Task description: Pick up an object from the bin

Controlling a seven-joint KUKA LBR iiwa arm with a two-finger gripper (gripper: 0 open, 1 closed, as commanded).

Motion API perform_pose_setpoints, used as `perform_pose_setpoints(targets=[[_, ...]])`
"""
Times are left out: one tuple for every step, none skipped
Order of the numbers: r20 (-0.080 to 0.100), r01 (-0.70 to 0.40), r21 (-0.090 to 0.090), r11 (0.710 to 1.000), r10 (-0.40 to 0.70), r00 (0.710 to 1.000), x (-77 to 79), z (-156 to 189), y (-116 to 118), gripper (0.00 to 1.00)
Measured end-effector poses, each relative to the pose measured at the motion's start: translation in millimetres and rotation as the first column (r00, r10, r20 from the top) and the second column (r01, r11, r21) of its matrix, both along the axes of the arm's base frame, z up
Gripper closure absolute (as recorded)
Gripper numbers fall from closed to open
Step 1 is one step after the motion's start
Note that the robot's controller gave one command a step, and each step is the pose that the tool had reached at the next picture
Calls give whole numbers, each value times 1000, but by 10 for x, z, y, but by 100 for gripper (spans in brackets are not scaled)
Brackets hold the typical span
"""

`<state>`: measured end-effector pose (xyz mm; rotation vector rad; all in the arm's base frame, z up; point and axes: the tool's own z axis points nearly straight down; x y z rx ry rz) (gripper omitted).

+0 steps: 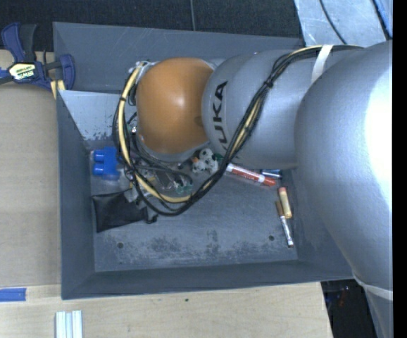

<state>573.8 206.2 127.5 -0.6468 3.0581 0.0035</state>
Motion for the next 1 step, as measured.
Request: perform_pose_setpoints(targets=[[2,75,1,997,-75,997,-70,361,17,100]])
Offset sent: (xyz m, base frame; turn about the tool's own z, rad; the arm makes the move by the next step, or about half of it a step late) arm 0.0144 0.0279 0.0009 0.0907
